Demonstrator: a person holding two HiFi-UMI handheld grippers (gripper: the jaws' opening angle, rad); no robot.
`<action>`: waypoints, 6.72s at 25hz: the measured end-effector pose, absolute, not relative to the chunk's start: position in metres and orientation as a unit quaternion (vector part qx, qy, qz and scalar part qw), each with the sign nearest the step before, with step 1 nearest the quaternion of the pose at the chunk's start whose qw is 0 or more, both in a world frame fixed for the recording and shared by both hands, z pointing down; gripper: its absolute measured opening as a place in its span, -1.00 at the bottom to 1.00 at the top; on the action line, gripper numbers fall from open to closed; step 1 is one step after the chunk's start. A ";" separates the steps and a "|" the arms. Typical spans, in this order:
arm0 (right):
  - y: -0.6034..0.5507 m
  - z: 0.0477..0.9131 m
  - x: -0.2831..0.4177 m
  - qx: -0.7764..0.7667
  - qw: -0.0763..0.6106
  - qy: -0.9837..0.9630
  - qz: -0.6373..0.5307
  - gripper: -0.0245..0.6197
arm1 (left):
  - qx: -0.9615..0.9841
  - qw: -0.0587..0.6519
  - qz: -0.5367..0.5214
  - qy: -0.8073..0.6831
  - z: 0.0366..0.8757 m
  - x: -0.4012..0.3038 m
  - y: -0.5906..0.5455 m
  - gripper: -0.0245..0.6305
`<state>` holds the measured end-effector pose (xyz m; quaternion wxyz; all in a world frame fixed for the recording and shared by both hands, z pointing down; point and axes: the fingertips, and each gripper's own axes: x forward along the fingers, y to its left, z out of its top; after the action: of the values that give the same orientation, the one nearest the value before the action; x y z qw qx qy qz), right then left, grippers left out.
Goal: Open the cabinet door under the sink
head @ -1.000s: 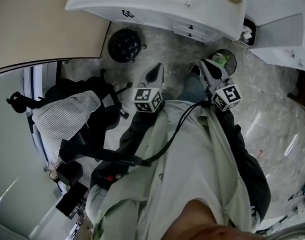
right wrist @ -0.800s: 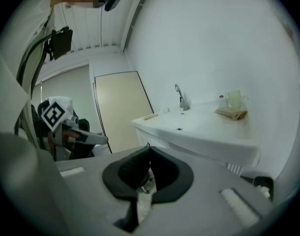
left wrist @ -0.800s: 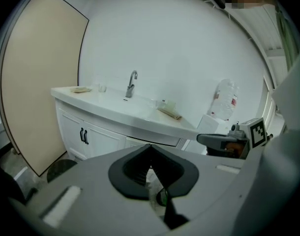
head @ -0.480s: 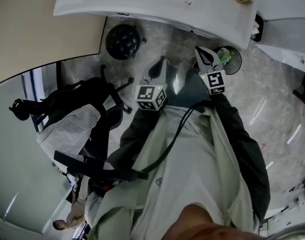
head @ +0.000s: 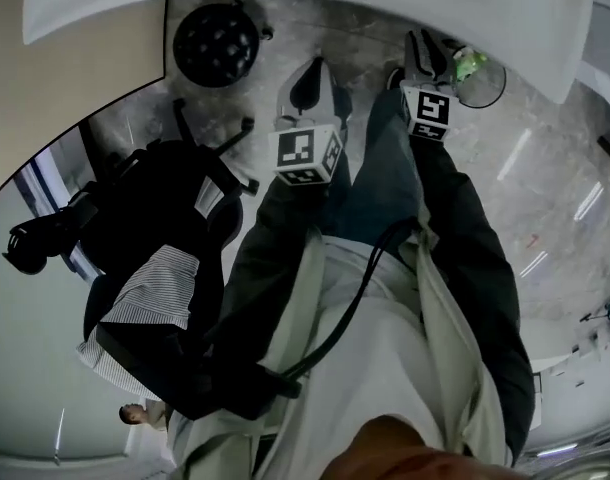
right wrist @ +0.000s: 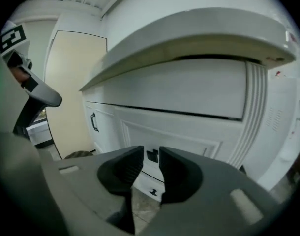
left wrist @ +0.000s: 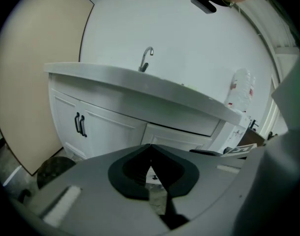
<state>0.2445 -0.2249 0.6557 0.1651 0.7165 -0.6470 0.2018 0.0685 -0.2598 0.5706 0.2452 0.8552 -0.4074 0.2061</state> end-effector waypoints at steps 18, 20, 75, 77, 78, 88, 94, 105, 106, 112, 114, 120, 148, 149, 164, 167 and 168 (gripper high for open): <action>-0.282 0.727 0.264 0.808 0.169 -0.524 0.210 -0.40 | 0.873 0.251 0.220 -0.356 0.620 0.036 -0.262 -0.90; -0.282 0.728 0.267 0.810 0.186 -0.520 0.196 -0.41 | 0.879 0.246 0.219 -0.344 0.617 0.039 -0.264 -0.90; -0.065 0.703 0.129 0.685 0.209 -0.648 0.259 -0.62 | 0.890 0.234 0.199 -0.338 0.526 -0.053 -0.016 -0.90; -0.037 0.686 0.114 0.684 0.199 -0.653 0.258 -0.62 | 0.894 0.229 0.183 -0.340 0.512 -0.070 -0.010 -0.90; -0.023 0.676 0.105 0.682 0.197 -0.656 0.254 -0.62 | 0.896 0.226 0.174 -0.341 0.505 -0.080 -0.006 -0.90; 0.129 0.547 -0.002 0.727 0.091 -0.641 0.229 -0.62 | 0.903 0.239 0.148 -0.324 0.460 -0.165 0.093 -0.90; 0.186 0.490 -0.034 0.726 0.067 -0.652 0.210 -0.62 | 0.932 0.210 0.155 -0.253 0.427 -0.173 0.158 -0.90; 0.183 0.429 -0.001 0.706 0.049 -0.689 0.157 -0.62 | 0.916 0.185 0.171 -0.312 0.408 -0.176 0.129 -0.90; 0.174 0.424 0.008 0.703 0.047 -0.692 0.154 -0.62 | 0.914 0.181 0.169 -0.320 0.405 -0.170 0.119 -0.90; 0.144 0.408 0.042 0.674 0.059 -0.721 0.150 -0.62 | 0.910 0.167 0.147 -0.349 0.389 -0.139 0.091 -0.90; 0.137 0.406 0.047 0.658 0.065 -0.735 0.148 -0.62 | 0.906 0.166 0.139 -0.363 0.385 -0.132 0.083 -0.90; 0.137 0.403 0.056 0.635 0.094 -0.755 0.135 -0.62 | 0.902 0.173 0.129 -0.373 0.383 -0.110 0.078 -0.90; 0.128 0.405 0.060 0.584 0.106 -0.792 0.144 -0.92 | 0.901 0.184 0.137 -0.368 0.388 -0.078 0.056 -0.90; 0.129 0.406 0.062 0.586 0.106 -0.790 0.147 -0.92 | 0.902 0.184 0.139 -0.366 0.389 -0.076 0.056 -0.90; 0.141 0.416 0.074 0.600 0.118 -0.775 0.159 -0.92 | 0.902 0.193 0.147 -0.357 0.398 -0.067 0.065 -0.90; 0.137 0.416 0.074 0.599 0.120 -0.776 0.156 -0.92 | 0.902 0.193 0.147 -0.357 0.397 -0.067 0.063 -0.90; 0.137 0.417 0.074 0.600 0.121 -0.775 0.157 -0.92 | 0.902 0.193 0.146 -0.358 0.397 -0.068 0.062 -0.90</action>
<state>0.0738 0.1365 0.4169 0.1207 0.5996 -0.7754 0.1570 -0.0677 0.0623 0.3975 0.1926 0.9018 -0.3581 0.1461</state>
